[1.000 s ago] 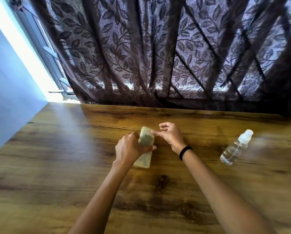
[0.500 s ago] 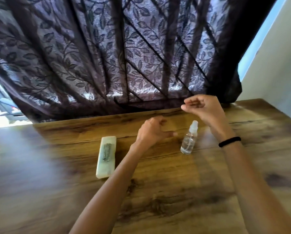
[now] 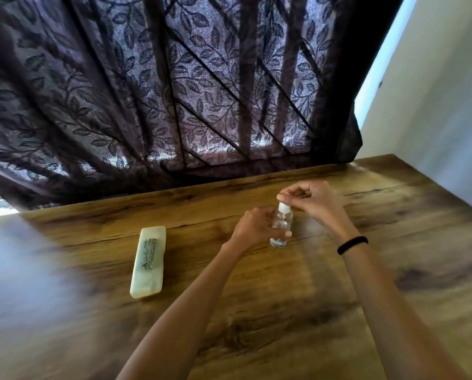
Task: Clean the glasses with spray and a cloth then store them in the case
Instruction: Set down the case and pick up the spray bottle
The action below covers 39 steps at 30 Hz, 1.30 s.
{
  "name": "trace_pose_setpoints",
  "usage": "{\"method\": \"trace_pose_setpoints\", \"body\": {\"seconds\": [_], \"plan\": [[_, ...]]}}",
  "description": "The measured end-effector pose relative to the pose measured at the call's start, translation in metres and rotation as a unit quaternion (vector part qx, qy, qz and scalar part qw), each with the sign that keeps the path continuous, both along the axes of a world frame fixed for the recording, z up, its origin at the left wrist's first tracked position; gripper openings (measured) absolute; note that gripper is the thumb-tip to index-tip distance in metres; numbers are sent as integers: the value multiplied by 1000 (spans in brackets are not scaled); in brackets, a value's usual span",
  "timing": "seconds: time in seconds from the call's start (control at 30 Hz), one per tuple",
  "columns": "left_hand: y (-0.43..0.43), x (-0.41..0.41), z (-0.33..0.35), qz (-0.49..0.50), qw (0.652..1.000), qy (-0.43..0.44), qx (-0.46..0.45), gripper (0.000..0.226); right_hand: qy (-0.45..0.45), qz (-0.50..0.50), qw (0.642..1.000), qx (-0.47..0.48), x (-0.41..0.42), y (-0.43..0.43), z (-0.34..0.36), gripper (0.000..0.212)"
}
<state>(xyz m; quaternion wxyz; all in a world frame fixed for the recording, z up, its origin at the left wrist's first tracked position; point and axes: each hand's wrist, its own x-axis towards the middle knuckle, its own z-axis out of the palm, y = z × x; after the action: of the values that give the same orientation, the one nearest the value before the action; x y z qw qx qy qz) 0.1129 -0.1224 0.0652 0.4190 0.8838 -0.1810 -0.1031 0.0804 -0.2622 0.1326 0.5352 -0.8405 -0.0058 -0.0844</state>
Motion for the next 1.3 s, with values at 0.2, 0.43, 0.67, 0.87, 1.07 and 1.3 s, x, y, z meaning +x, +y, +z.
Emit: {"method": "trace_pose_setpoints", "body": {"seconds": [0.2,0.43,0.67,0.87,1.07,1.3], "plan": [[37,3,3,67,997,-39,-22,37,-13,40,999,9,16,29,3,14],[125,18,21,195,977,-84,2,34,-61,146,987,1,55,116,13,25],[202,32,19,277,958,-75,22,34,-80,183,980,-24,84,198,1,22],[215,38,-1,276,960,-47,-6,35,-63,171,982,-38,96,216,-13,16],[215,42,-8,288,957,-37,-17,46,-54,164,984,-46,97,215,-19,18],[206,27,18,237,954,-159,-86,72,-63,167,983,-47,88,206,-12,19]]}}
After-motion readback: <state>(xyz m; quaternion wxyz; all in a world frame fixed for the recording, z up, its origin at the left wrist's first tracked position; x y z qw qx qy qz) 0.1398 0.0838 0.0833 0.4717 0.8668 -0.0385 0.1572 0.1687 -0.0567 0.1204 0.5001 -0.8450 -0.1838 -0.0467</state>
